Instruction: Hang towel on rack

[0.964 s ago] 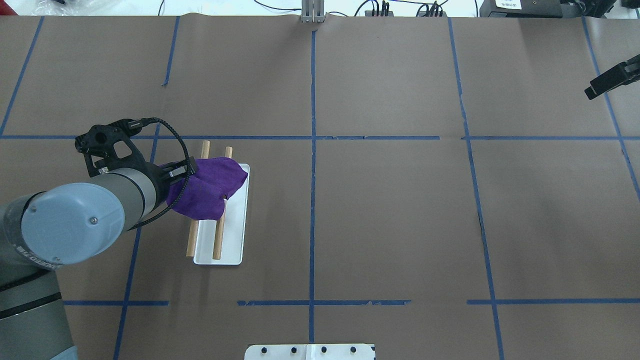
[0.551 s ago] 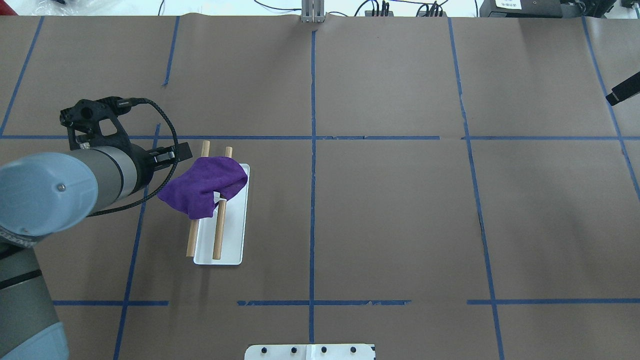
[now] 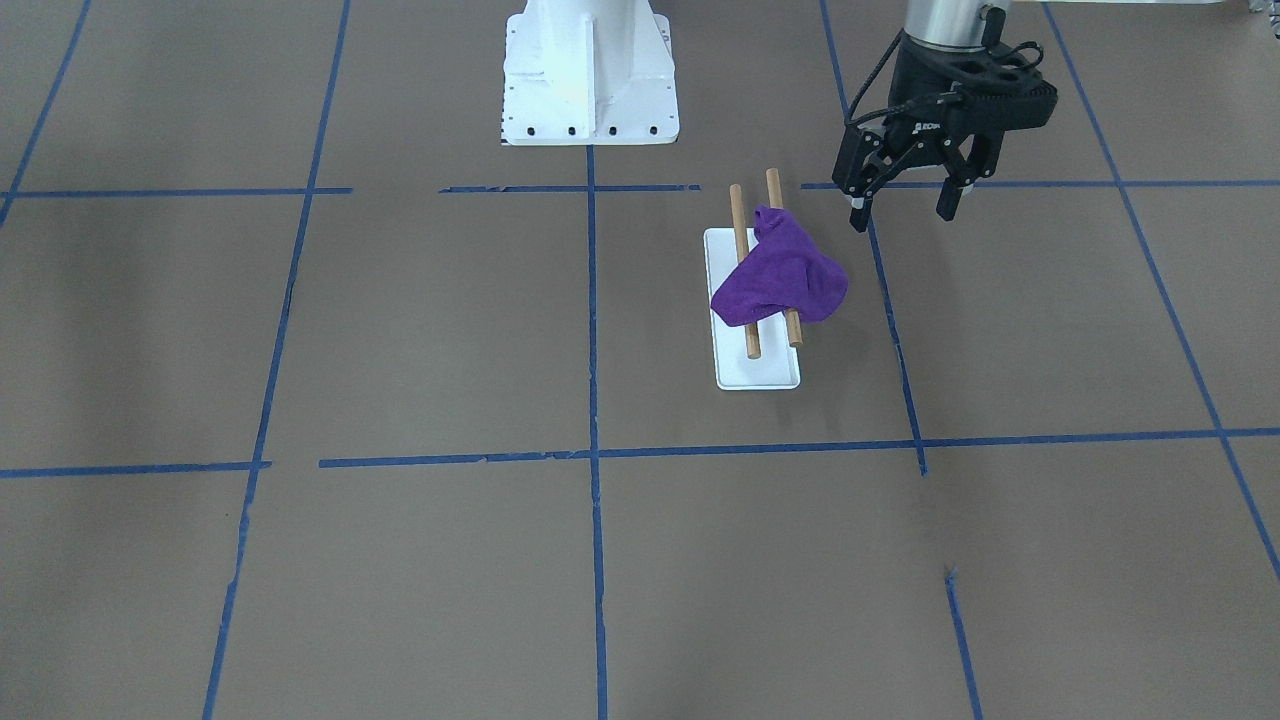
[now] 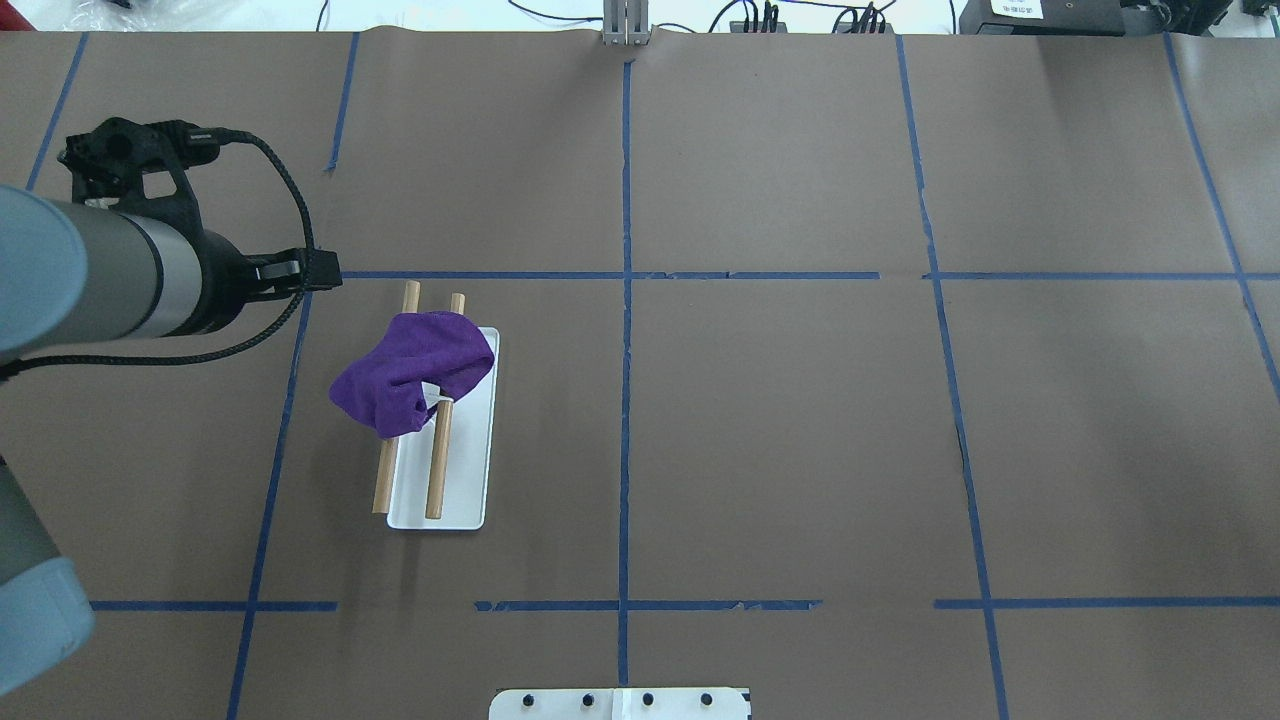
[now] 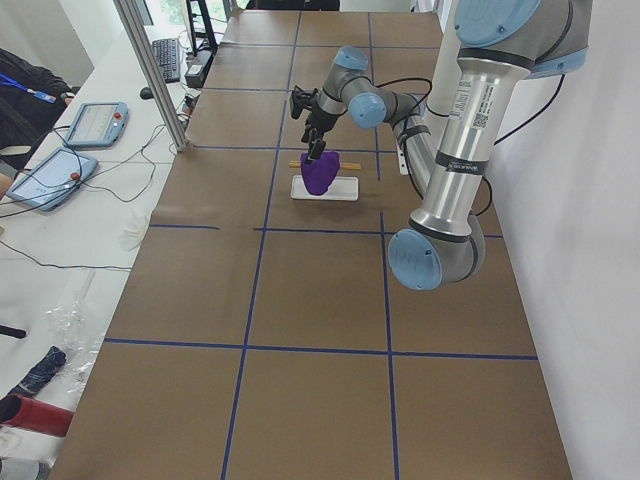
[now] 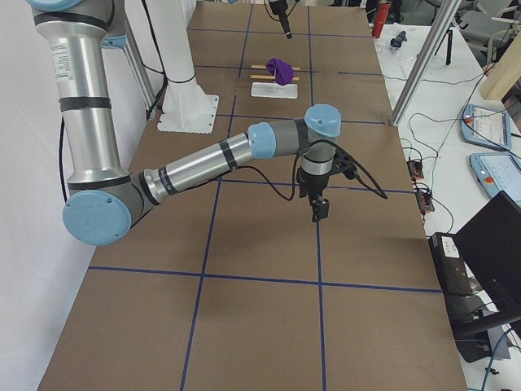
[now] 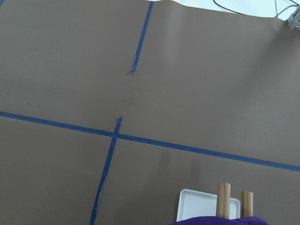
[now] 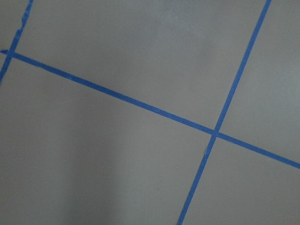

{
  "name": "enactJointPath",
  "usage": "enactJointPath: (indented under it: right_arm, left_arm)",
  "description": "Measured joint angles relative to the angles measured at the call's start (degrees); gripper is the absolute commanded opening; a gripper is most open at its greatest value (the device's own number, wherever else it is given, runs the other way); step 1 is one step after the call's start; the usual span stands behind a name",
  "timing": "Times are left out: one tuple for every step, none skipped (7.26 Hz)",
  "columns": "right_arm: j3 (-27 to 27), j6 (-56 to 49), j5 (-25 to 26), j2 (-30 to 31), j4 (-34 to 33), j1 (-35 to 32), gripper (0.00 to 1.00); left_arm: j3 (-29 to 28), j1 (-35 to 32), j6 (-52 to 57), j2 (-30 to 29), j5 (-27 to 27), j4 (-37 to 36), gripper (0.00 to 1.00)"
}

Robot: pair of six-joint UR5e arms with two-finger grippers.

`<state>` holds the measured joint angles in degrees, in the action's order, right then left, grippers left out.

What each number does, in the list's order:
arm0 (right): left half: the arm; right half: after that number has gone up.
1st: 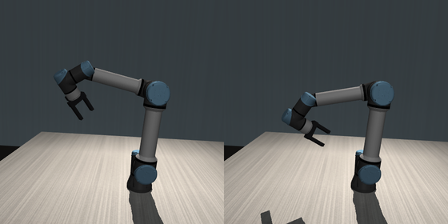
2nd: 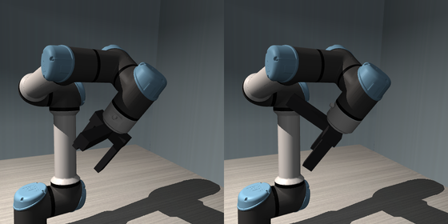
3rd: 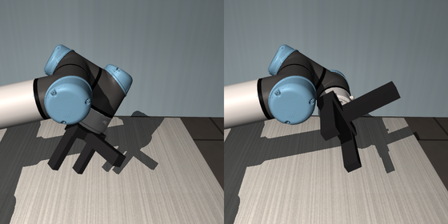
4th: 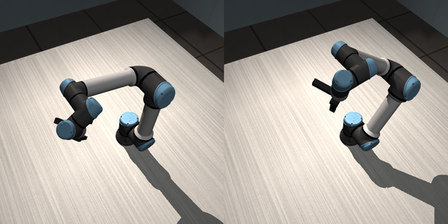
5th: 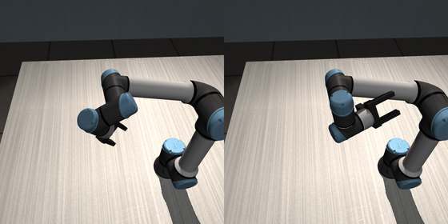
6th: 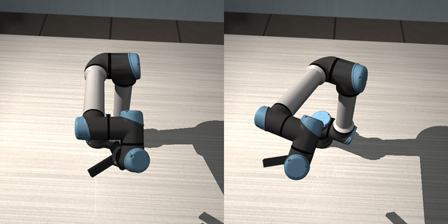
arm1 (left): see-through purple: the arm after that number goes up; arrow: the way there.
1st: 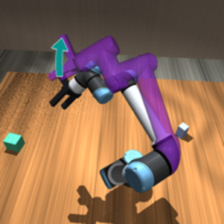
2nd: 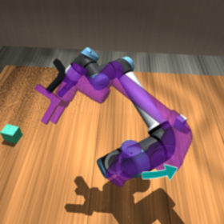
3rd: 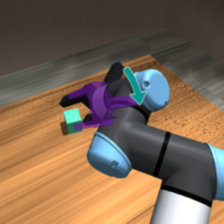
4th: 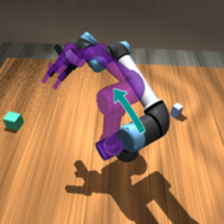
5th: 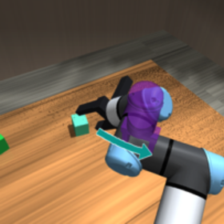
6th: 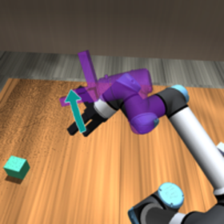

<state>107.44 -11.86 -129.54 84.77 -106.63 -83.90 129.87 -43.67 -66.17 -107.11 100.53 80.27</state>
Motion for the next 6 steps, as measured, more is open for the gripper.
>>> enactJointPath:
  right_arm:
    - [-1.6,-3.7,-2.3,1.8,-0.5,-2.8,1.00]
    - [-3.1,-6.5,-3.4,3.7,-0.4,-5.2,1.00]
    - [-4.3,-7.9,-4.2,5.6,0.0,-6.7,1.00]
    - [-6.1,-8.3,-4.9,6.5,1.0,-7.4,1.00]
    - [-8.5,-8.4,-5.3,6.5,2.5,-7.7,1.00]
    - [-10.2,-8.3,-5.5,6.2,4.3,-7.7,1.00]
  left_arm:
    - [0.0,-4.9,7.8,-0.1,5.0,-2.8,1.00]
    - [0.0,-9.3,15.9,0.0,8.3,-6.0,1.00]
    - [-0.2,-13.3,23.4,0.3,10.9,-9.1,1.00]
    - [-0.7,-17.5,31.8,1.2,13.4,-11.7,1.00]
    - [-3.2,-23.2,42.1,2.9,16.3,-12.9,1.00]
    - [-8.7,-29.8,53.3,4.2,19.3,-13.3,1.00]
